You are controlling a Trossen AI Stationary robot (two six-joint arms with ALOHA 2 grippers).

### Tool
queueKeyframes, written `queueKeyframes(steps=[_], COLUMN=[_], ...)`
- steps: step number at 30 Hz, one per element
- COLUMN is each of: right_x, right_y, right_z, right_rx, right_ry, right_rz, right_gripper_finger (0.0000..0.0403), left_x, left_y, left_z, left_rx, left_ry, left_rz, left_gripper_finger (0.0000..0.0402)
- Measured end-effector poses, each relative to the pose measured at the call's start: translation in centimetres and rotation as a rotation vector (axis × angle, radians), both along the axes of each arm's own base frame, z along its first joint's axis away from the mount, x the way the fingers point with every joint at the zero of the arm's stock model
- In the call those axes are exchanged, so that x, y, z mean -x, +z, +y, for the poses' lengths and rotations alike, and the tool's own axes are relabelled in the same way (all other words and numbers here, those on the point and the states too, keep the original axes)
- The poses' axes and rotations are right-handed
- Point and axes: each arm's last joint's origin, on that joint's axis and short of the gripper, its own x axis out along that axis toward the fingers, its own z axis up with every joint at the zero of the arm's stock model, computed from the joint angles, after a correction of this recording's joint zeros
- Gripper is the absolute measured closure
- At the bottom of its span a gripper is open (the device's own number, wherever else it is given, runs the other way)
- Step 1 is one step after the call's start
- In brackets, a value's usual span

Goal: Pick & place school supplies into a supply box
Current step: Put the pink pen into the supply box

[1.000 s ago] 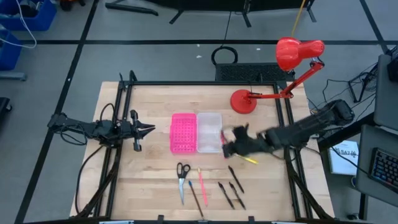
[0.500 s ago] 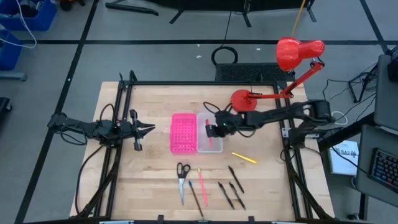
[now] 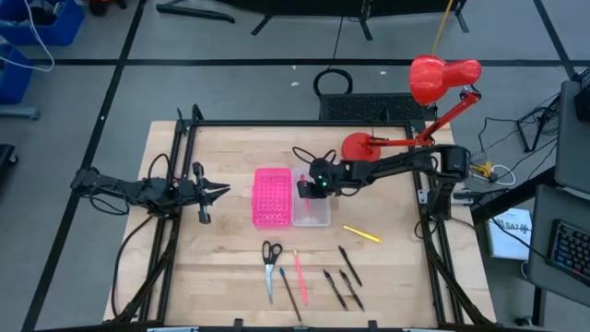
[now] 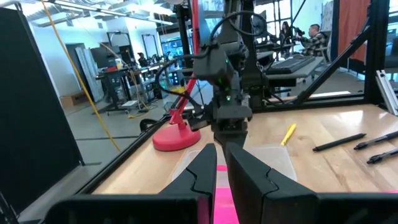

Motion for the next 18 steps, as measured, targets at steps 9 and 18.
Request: queueKeyframes(steps=[9,18], right_x=[0.49,0.49], right_y=[-0.51,-0.48], right_z=[-0.06,-0.01], right_rx=[0.022,0.008], right_ry=[-0.027,-0.017], right_rz=[0.072,0.069], right_gripper_finger=[0.0383,0.0316], left_x=[0.00,0.00], left_y=[0.00,0.00], left_z=[0.00,0.00], left_rx=[0.011,0.023], left_ry=[-0.001,-0.003], left_rz=[-0.002,-0.004], left_gripper_finger=[0.0355,0.0355])
